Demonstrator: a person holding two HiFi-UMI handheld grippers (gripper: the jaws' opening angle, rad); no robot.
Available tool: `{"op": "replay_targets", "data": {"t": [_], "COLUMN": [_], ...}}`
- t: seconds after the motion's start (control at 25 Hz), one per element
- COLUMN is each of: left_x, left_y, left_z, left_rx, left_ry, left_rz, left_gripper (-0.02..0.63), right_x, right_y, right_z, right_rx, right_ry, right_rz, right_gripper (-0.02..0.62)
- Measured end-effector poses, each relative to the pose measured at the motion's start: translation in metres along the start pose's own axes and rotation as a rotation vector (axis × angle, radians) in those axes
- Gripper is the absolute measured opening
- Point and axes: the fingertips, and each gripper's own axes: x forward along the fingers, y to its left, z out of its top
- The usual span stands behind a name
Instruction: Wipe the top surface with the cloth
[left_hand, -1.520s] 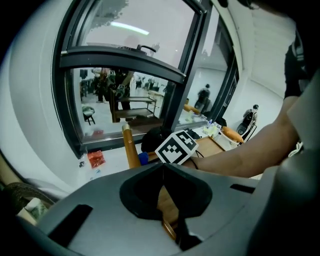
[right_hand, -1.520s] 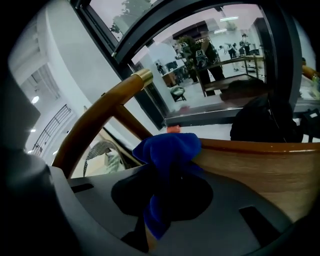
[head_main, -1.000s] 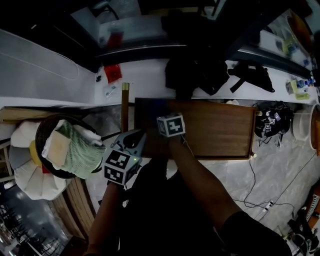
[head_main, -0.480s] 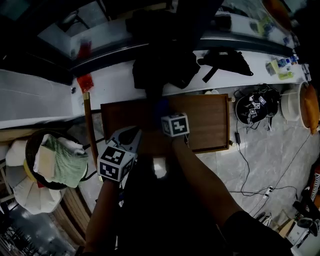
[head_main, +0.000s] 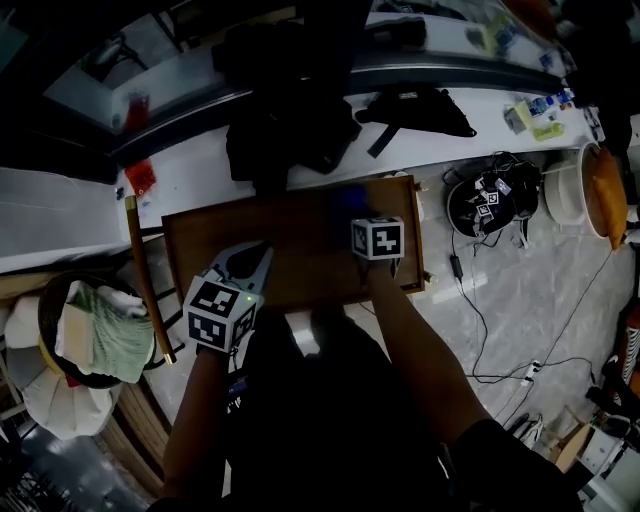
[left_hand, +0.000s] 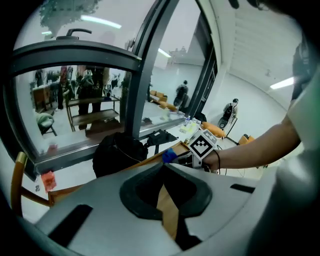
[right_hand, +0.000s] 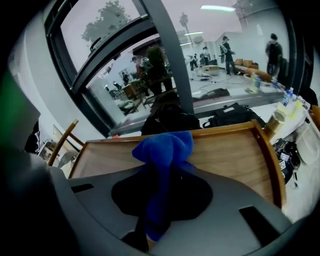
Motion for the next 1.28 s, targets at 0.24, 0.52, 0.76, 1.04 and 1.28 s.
{"op": "replay_targets", "data": {"t": [0.24,0.52,0.76,1.04,1.28], "left_x": [0.019,0.030,0.023,-0.042,-0.129], "left_y": [-0.025,-0.042,-0.042,0.009,0.074], "left_z": [0.004,-0.003,-0.006,-0.018,-0.049], "left_rx": [0.002,-0.001,-0.008,-0.043,-0.089], "left_ry": [-0.008,-0.001,-0.013,-0.049,-0.067], "left_rz": [-0.018,-0.037,-0.031,0.052,0.135], "left_gripper": [0.011,0.011,0.011,0.011,0.011], "right_x": [-0.028,-0.048,-0.055,-0.051,-0.009], "right_y": [-0.062,-0.102,-0.110,-0.012,0.183], "right_z": [-0.001,-0.007,-0.005,0.009,0.005], "right_rx": [0.023,0.088,0.091,0.053,-0.050], "right_ry": [-0.010,-0.002,-0.015,-0.120,-0.115], "right_rz": [-0.095,-0.174,-0.219,-0.090,0.186], "right_gripper": [0.069,0.069,0.069,0.069,0.069]}}
